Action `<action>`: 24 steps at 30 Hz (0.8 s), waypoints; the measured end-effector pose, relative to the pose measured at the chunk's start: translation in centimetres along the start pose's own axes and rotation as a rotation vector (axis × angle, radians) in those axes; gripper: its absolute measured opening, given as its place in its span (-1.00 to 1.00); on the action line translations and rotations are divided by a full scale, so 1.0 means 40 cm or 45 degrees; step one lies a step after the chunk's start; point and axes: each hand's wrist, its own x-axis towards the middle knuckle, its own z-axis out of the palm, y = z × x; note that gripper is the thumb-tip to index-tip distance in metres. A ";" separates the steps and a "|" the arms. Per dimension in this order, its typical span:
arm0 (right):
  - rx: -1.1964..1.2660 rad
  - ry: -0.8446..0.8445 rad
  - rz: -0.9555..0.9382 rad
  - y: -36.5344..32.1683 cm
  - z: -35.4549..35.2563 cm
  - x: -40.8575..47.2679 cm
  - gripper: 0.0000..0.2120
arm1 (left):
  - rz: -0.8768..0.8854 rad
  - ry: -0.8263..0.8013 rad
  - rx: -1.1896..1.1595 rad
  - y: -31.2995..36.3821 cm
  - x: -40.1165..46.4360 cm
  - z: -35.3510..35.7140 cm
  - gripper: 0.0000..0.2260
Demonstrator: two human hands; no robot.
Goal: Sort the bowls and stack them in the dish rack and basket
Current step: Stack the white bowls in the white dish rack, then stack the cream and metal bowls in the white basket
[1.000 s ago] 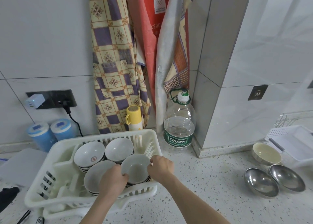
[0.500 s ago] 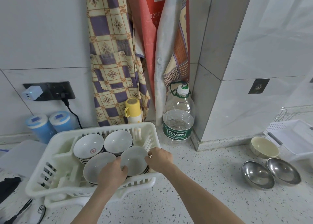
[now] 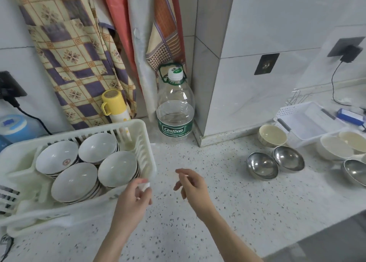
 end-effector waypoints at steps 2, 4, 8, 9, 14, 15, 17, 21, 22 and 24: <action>0.071 0.122 0.082 0.037 -0.080 -0.027 -0.80 | -0.016 -0.091 -0.048 0.018 -0.012 0.084 -0.86; 0.112 0.199 0.145 0.065 -0.160 -0.039 -0.81 | -0.042 -0.163 -0.068 0.040 -0.024 0.172 -0.86; 0.159 0.278 0.191 0.086 -0.348 -0.009 -0.82 | -0.074 -0.208 -0.118 0.123 -0.038 0.361 -0.86; 0.178 0.294 0.192 0.085 -0.402 0.002 -0.83 | -0.091 -0.210 -0.141 0.150 -0.043 0.411 -0.85; 0.201 0.291 0.197 0.065 -0.695 0.036 -0.86 | -0.233 -0.205 -0.347 0.297 -0.070 0.661 -0.83; 0.186 0.283 0.203 0.062 -0.753 0.039 -0.85 | -0.251 -0.200 -0.387 0.326 -0.076 0.707 -0.84; 0.141 0.294 0.227 0.054 -0.862 0.044 -0.83 | -0.274 -0.194 -0.448 0.381 -0.087 0.794 -0.86; 0.125 0.402 0.255 0.048 -1.041 0.052 -0.80 | -0.282 -0.233 -0.514 0.475 -0.102 0.925 -0.89; 0.129 0.442 0.256 0.050 -1.077 0.054 -0.79 | -0.279 -0.256 -0.514 0.492 -0.103 0.953 -0.90; 0.137 0.544 0.275 0.059 -1.139 0.057 -0.79 | -0.260 -0.329 -0.487 0.521 -0.106 1.009 -0.91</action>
